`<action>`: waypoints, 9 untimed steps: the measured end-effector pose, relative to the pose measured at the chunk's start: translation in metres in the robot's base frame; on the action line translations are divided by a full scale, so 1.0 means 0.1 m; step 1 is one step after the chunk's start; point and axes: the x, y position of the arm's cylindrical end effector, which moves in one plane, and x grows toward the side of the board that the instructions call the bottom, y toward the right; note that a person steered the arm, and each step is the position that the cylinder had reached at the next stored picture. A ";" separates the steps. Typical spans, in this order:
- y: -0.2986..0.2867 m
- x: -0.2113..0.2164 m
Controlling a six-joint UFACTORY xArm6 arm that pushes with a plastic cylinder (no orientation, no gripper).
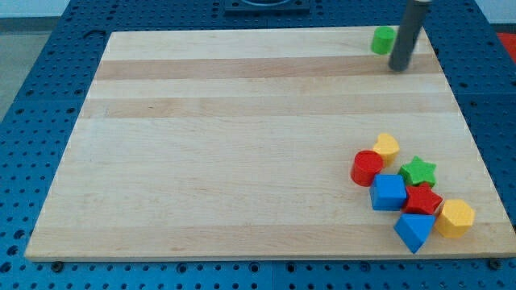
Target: Point your arm at bottom right
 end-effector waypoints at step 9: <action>0.69 1.33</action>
